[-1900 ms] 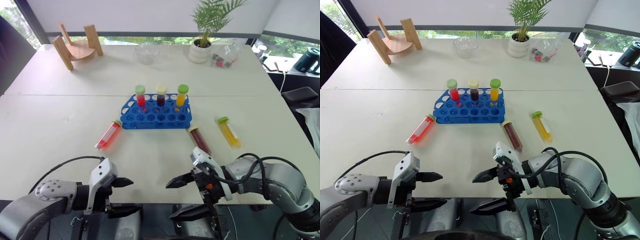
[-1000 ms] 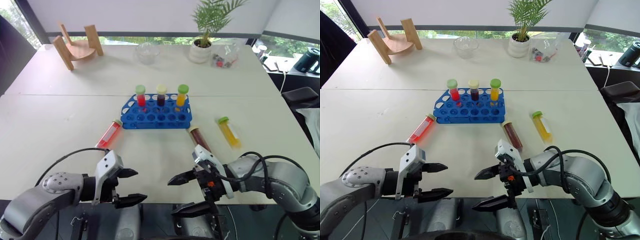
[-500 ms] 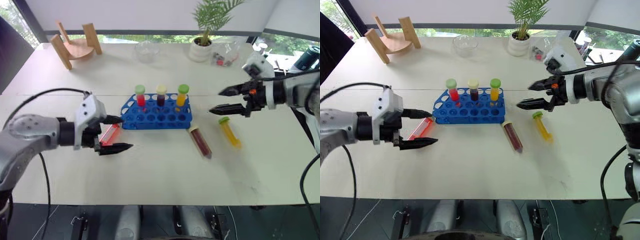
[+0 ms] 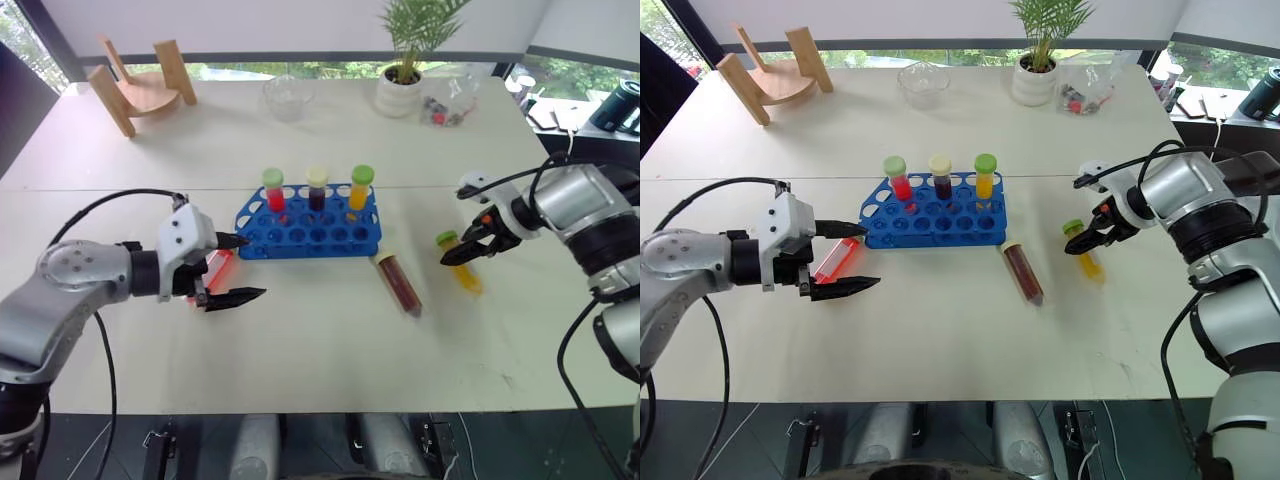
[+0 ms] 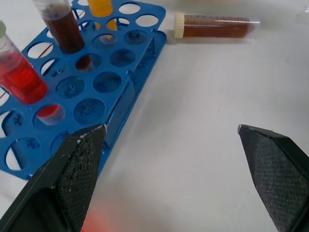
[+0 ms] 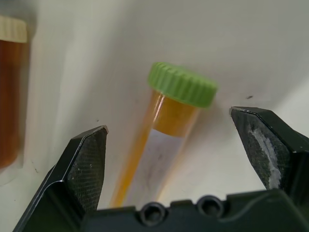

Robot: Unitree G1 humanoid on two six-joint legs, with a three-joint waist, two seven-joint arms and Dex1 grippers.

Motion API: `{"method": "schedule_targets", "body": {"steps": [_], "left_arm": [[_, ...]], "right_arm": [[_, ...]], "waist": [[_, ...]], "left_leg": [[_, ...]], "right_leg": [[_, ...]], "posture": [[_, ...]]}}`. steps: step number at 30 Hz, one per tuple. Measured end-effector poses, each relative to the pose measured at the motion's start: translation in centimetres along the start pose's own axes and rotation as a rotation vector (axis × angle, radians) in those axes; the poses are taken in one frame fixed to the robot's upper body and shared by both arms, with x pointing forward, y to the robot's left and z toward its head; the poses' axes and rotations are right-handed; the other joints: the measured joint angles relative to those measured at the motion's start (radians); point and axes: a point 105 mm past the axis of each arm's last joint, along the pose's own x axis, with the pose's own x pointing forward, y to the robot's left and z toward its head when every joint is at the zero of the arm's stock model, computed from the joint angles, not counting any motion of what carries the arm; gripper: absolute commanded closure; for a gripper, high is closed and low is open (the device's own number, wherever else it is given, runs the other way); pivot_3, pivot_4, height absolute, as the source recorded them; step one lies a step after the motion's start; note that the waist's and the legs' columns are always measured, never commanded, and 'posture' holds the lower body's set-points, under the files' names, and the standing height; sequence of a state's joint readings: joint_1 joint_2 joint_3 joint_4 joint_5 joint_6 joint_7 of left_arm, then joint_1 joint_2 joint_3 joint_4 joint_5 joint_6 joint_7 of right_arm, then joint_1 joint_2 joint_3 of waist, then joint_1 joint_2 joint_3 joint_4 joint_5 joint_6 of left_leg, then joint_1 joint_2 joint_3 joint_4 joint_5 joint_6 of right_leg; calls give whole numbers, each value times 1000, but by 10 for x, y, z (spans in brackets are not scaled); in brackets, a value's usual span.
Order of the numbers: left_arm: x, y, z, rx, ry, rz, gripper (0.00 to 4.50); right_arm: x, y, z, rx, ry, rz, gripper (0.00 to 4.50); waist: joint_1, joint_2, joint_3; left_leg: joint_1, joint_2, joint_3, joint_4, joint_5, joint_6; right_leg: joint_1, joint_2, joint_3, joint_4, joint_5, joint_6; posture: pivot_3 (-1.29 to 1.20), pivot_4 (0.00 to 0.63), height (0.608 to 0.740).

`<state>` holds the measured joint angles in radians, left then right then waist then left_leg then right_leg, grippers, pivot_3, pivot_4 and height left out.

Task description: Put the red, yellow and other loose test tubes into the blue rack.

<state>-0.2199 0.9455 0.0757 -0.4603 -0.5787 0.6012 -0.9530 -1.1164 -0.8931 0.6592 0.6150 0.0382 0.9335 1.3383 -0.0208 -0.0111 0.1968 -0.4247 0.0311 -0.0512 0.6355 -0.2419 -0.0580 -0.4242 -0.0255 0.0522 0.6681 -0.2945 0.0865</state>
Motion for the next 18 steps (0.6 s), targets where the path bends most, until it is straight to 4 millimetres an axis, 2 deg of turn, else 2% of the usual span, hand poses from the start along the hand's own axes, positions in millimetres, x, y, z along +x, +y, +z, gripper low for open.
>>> {"method": "schedule_targets", "body": {"steps": [2, 6, 8, 14, 17, 18], "left_arm": [[2, -3, -4, -21, -7, 5, 0], [6, -2, -3, -13, -29, 28, 0], [7, -2, -3, -7, -38, 36, 0], [8, -2, -5, -4, -41, 34, 0], [3, -1, -13, -28, -14, 25, 0], [0, 0, -17, -41, 3, 22, 0]], "right_arm": [[1, -3, -1, -12, 22, -11, 874], [3, -9, -11, -93, 96, -32, 2901], [5, -10, -16, -139, 120, -24, 3626], [9, -13, -19, -184, 96, -38, 3645], [12, -8, -12, -226, -21, -15, 3645], [13, 1, 1, -234, -142, 25, 3645]], "waist": [[1, 0, 0], [7, 0, 0], [8, -1, -1], [10, -3, -2], [2, -3, -2], [-5, -3, -2]], "left_leg": [[0, 0, 0, 2, 0, 0], [0, 0, -2, 7, 0, 0], [0, 0, -3, 8, 0, 1], [16, -1, -5, 9, -1, 1], [17, -1, -5, 10, -1, 1], [17, 0, -4, 9, -1, 1]], "right_leg": [[1, 0, 0, 0, 1, 1], [4, 0, -1, 1, 1, 1], [7, 0, -2, 1, 1, 1], [25, 0, -3, -3, 1, 1], [26, 0, -3, -3, 1, 1], [26, 1, -3, -2, 1, 2]], "posture": [[0, 150, 740], [0, 150, 740], [0, 150, 740], [0, 150, 740], [0, 150, 740], [0, 150, 740]]}}
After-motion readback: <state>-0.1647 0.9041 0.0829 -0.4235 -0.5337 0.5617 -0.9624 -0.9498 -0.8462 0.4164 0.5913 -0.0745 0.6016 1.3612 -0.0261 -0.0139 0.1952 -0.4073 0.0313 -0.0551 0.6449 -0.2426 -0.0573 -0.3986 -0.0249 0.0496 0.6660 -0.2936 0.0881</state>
